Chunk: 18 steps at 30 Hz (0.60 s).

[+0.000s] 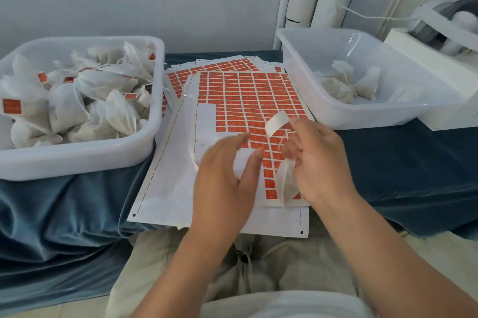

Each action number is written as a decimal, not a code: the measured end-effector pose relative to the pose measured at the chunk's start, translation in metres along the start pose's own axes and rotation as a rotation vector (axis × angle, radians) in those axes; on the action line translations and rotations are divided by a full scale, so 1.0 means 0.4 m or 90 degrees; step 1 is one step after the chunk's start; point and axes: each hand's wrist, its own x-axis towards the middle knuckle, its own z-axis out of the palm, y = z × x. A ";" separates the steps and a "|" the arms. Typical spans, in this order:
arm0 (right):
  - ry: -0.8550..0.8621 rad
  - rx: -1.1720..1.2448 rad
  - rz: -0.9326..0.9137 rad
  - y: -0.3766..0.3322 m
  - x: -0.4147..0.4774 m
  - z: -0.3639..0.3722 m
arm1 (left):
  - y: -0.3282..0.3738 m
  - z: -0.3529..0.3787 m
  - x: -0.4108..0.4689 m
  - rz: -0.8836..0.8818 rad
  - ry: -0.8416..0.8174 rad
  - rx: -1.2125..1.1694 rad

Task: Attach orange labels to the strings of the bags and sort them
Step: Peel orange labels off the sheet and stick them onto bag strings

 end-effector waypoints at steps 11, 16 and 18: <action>-0.081 -0.002 -0.006 0.020 -0.033 0.042 | 0.047 -0.034 0.006 -0.270 -0.021 -0.470; -0.151 0.026 -0.006 0.003 -0.026 0.031 | 0.026 -0.061 0.029 -0.249 0.058 -0.476; -0.168 -0.051 -0.050 -0.016 -0.032 0.022 | 0.011 -0.068 0.037 -0.226 0.077 -0.434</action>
